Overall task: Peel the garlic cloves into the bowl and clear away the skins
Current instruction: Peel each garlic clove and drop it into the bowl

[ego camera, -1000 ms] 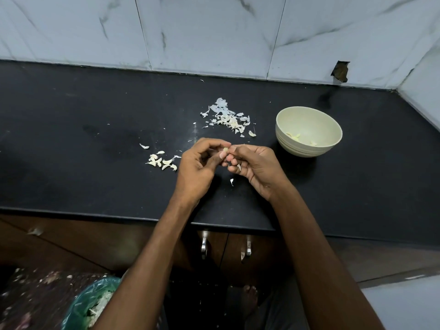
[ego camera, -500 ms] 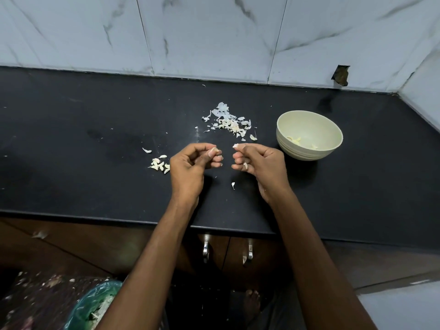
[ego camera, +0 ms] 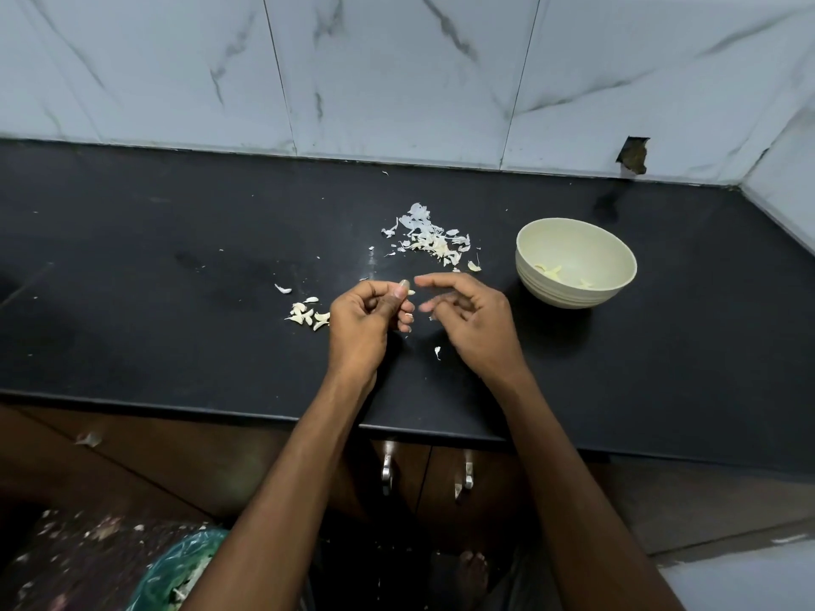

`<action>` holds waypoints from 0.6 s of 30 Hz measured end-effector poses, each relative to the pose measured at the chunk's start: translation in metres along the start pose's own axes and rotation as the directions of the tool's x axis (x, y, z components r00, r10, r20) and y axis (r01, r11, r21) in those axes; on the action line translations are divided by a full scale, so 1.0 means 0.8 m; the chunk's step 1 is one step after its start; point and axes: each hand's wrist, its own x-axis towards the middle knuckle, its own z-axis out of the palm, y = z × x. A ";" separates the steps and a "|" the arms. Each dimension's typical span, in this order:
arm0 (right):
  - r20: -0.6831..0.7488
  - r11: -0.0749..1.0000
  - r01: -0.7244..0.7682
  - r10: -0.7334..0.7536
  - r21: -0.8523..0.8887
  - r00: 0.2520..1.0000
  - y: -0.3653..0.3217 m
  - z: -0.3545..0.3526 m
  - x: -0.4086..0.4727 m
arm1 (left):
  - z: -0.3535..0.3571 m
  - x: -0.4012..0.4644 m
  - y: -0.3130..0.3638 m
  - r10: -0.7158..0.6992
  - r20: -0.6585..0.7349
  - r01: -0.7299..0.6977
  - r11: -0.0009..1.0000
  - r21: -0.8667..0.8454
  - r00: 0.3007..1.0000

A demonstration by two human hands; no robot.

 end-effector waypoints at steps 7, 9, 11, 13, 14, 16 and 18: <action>-0.080 0.999 0.015 -0.013 0.033 0.997 -0.007 0.000 -0.008 | 0.002 -0.008 0.005 0.024 0.094 -0.035 0.992 0.119 0.995; -0.101 1.000 0.021 -0.021 -0.003 0.995 -0.009 -0.003 -0.011 | 0.002 -0.009 0.004 0.034 0.085 -0.046 0.989 0.141 0.996; -0.144 0.994 0.056 -0.069 -0.093 0.987 -0.018 -0.012 -0.018 | 0.000 -0.008 0.001 0.042 0.049 -0.048 0.990 0.135 0.998; -0.240 0.983 0.091 -0.129 -0.162 0.962 -0.030 -0.035 -0.019 | -0.002 -0.004 -0.004 0.045 0.029 -0.048 0.991 0.124 0.999; -0.308 0.976 0.102 -0.159 -0.194 0.938 -0.038 -0.053 -0.017 | -0.002 -0.003 -0.005 0.050 0.029 -0.053 0.991 0.120 0.998; -0.404 0.962 0.094 -0.196 -0.257 0.893 -0.052 -0.097 -0.006 | -0.002 -0.002 -0.007 0.085 0.024 -0.088 0.982 0.165 0.996; -0.398 0.943 0.045 -0.183 -0.330 0.899 -0.054 -0.136 0.012 | 0.000 -0.001 -0.007 0.130 0.043 -0.136 0.958 0.253 0.991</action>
